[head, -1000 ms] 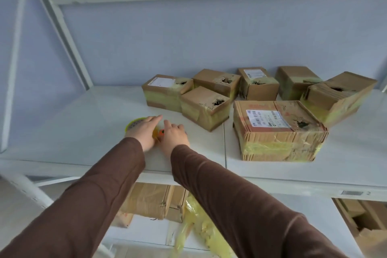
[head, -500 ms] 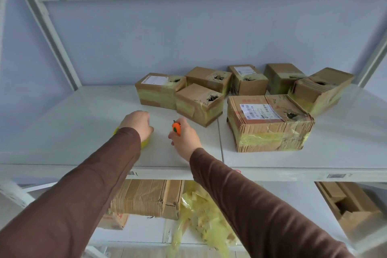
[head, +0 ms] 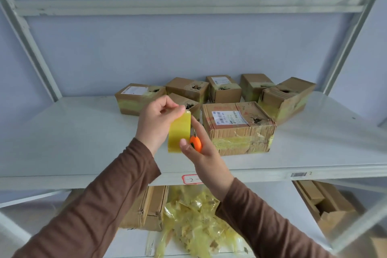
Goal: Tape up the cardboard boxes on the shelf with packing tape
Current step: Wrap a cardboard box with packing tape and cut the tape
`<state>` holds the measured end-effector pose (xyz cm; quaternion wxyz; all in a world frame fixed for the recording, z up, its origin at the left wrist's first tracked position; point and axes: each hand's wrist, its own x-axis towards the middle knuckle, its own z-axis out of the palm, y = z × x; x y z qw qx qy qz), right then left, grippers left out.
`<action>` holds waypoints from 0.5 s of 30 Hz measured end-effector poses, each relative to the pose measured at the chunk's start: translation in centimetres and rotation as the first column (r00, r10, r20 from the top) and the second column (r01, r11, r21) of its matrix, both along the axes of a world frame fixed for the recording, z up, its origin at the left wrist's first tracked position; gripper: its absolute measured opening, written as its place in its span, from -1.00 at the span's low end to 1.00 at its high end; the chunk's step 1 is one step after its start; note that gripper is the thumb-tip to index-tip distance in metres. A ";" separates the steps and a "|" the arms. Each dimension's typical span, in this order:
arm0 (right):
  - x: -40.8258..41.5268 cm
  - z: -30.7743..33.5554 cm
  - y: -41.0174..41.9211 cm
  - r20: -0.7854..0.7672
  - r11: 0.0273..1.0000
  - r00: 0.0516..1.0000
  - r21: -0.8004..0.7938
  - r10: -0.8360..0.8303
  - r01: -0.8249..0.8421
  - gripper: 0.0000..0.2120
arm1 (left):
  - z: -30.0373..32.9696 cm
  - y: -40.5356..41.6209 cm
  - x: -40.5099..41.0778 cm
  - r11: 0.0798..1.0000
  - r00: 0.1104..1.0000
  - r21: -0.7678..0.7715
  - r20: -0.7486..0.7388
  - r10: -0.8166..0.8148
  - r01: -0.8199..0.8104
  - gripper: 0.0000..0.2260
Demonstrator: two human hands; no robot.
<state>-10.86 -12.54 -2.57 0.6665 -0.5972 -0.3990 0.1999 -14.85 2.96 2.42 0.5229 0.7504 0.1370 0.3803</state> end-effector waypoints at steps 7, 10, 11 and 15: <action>2.8 2.7 -6.7 0.197 0.970 0.950 0.073 -0.240 0.230 -0.70 | 2.1 -5.1 3.2 0.929 0.970 -0.279 0.089 -0.228 0.244 -0.75; 4.5 3.1 -9.4 0.283 0.967 0.925 0.062 -0.253 0.246 -0.86 | 2.9 -5.9 4.0 0.916 0.941 -0.223 0.017 -0.338 0.333 -0.68; 4.9 3.1 -10.2 0.328 0.964 0.908 0.043 -0.261 0.262 -0.88 | 2.9 -6.2 4.2 0.932 0.937 -0.135 -0.057 -0.346 0.336 -0.64; 6.3 3.0 -12.4 0.648 0.914 0.706 -0.039 -0.285 0.405 -0.86 | 4.3 -7.8 5.0 0.902 0.943 0.301 -0.218 -0.252 0.310 -0.56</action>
